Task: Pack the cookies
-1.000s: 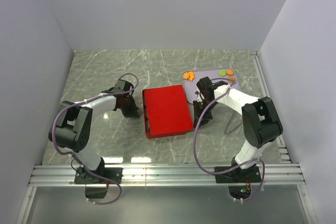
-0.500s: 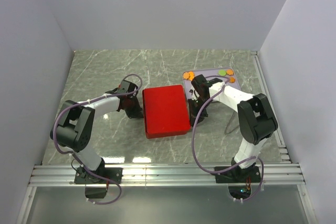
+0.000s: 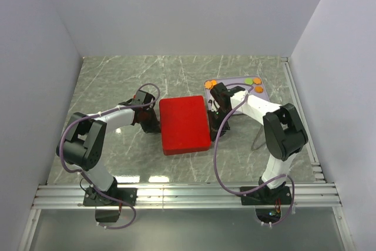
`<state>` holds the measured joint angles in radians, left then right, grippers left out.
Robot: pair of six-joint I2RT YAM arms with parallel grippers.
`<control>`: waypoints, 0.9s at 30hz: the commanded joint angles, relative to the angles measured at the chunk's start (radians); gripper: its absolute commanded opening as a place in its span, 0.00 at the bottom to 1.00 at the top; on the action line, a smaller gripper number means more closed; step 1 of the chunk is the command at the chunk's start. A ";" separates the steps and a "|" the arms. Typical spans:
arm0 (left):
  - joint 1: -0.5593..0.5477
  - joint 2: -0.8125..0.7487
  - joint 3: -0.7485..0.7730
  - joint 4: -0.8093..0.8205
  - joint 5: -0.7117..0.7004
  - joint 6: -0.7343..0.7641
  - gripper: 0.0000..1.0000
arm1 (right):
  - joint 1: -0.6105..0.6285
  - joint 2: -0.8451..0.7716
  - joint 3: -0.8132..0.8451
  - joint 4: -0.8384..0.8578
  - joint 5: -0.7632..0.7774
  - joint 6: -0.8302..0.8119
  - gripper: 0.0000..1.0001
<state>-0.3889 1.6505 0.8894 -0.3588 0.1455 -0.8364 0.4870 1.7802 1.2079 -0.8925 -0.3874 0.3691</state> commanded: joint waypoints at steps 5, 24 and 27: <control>-0.010 -0.004 -0.021 0.032 0.025 -0.021 0.01 | 0.021 0.038 0.074 0.004 -0.002 0.011 0.18; -0.010 -0.028 -0.030 0.009 0.003 -0.010 0.01 | -0.037 0.001 0.154 -0.034 0.114 0.001 0.17; -0.008 -0.024 -0.023 0.004 -0.003 -0.004 0.01 | -0.100 -0.050 0.120 -0.029 0.147 -0.010 0.17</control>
<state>-0.3885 1.6337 0.8631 -0.3347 0.1429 -0.8516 0.4400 1.8210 1.3495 -0.9253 -0.2897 0.3717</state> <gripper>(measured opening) 0.013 0.166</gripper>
